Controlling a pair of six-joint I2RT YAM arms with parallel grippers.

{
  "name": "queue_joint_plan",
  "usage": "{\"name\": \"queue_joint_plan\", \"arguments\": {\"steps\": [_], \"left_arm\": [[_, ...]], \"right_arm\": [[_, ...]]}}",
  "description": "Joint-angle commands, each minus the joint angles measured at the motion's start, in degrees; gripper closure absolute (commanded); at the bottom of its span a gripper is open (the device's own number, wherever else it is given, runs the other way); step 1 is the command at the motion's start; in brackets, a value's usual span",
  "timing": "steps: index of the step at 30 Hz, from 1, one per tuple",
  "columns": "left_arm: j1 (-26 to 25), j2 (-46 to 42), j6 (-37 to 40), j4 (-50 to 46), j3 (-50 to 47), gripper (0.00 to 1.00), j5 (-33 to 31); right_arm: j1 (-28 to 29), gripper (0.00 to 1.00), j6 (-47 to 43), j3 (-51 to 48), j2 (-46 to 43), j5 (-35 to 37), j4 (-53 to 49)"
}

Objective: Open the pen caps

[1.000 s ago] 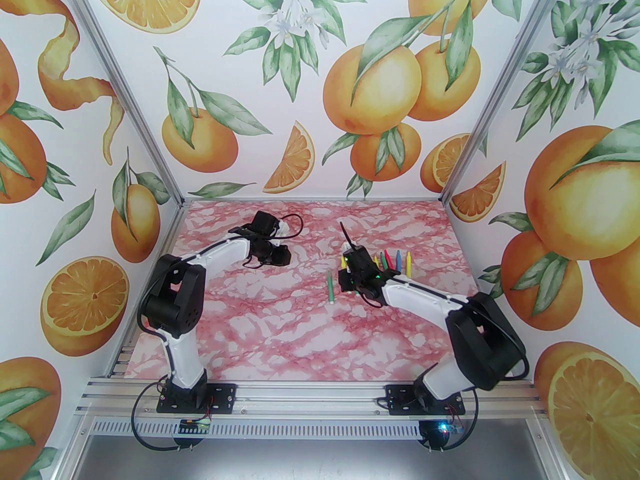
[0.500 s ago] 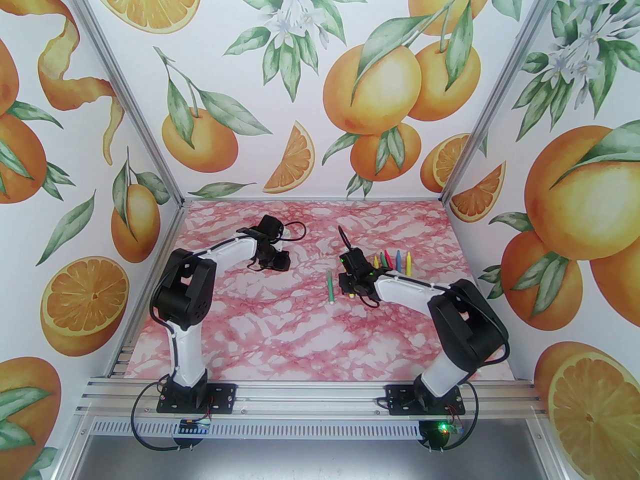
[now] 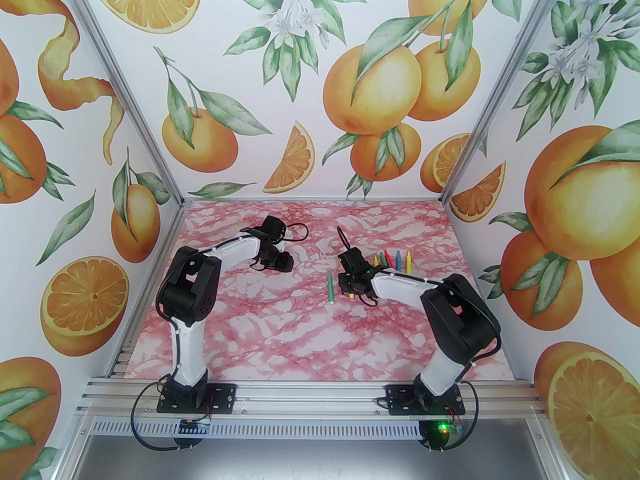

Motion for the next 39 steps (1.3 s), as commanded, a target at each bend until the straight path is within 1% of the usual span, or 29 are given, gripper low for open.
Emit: {"name": "queue_joint_plan", "arguments": {"steps": [1, 7, 13, 20, 26, 28, 31, 34, 39], "left_arm": [[-0.19, 0.75, 0.36, -0.37, 1.16, 0.63, -0.77], [-0.13, -2.05, 0.39, 0.58, 0.56, 0.6, 1.04], [0.1, -6.72, -0.06, 4.0, -1.76, 0.57, 3.46], [1.08, -13.36, -1.89, 9.52, -6.51, 0.49, 7.81], [3.15, -19.21, -3.81, 15.49, -12.09, 0.4, 10.67], [3.96, -20.69, -4.58, 17.28, -13.86, 0.39, 11.11], [5.02, -22.56, -5.45, 19.38, -16.31, 0.38, 10.72], [5.73, -24.51, -6.12, 21.33, -18.74, 0.37, 9.68], [6.76, -27.02, -6.6, 23.05, -21.16, 0.35, 8.76]], "right_arm": [[-0.3, 0.89, 0.61, 1.5, 1.08, 1.92, -1.43], [-0.3, 0.81, 0.61, 1.68, -0.04, 1.95, -2.24], [-0.35, 0.77, 0.26, 1.84, -2.05, 2.36, -3.43], [-0.07, 0.67, -0.44, 2.06, -4.11, 0.8, -4.23], [1.41, 0.62, -0.5, 2.77, -6.37, -2.03, -4.1], [2.22, 0.58, -0.05, 3.09, -6.56, -3.47, -3.82], [3.36, 0.55, 0.66, 3.1, -6.61, -5.61, -3.0], [4.6, 0.54, 1.7, 3.56, -5.57, -6.55, -3.5], [6.59, 0.55, 2.28, 5.01, -2.87, -5.28, -5.32]]}}
